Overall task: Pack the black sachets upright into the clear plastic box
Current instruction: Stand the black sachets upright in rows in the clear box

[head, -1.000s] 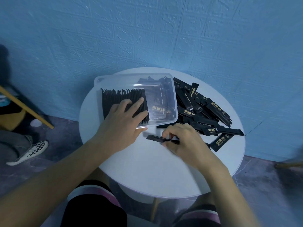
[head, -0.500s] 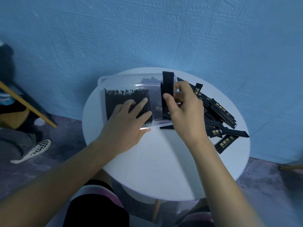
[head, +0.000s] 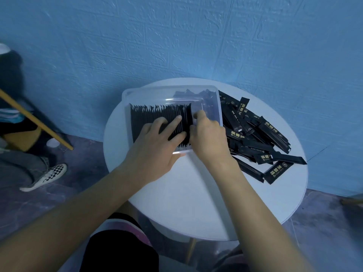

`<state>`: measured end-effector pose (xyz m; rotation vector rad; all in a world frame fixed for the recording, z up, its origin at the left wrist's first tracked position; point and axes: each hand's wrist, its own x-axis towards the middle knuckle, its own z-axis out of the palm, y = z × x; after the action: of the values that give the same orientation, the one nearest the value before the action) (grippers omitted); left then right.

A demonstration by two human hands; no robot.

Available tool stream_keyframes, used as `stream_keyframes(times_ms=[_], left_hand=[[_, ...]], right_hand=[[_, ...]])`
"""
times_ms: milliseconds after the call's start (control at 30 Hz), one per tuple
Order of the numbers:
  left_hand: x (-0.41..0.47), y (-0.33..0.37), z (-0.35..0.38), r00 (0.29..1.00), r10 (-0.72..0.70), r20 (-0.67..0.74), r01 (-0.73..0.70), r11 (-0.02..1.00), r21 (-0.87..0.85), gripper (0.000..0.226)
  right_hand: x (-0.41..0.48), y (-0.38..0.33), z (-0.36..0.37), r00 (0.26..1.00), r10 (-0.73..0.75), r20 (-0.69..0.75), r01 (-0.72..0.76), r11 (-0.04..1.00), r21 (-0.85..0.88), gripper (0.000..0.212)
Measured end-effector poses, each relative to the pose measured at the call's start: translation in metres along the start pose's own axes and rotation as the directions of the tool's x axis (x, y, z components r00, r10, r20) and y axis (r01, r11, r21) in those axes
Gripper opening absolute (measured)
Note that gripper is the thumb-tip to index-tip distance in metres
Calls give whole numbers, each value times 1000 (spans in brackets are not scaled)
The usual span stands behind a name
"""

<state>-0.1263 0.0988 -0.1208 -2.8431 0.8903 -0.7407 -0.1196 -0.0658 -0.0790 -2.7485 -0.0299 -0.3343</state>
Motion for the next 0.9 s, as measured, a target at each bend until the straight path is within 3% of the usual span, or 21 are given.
stream_keyframes(times_ms=[200, 700, 900], left_hand=[[-2, 2, -3, 1000, 7, -20, -6, 1000, 14, 53], [14, 0, -13, 992, 111, 61, -115, 992, 59, 64], [10, -3, -6, 992, 111, 55, -113, 993, 31, 57]], right_hand=[[0, 3, 1, 999, -5, 35, 3, 999, 54, 35], [-6, 7, -19, 974, 8, 226, -66, 966, 251, 51], [-7, 10, -16, 973, 8, 230, -78, 952, 296, 36]])
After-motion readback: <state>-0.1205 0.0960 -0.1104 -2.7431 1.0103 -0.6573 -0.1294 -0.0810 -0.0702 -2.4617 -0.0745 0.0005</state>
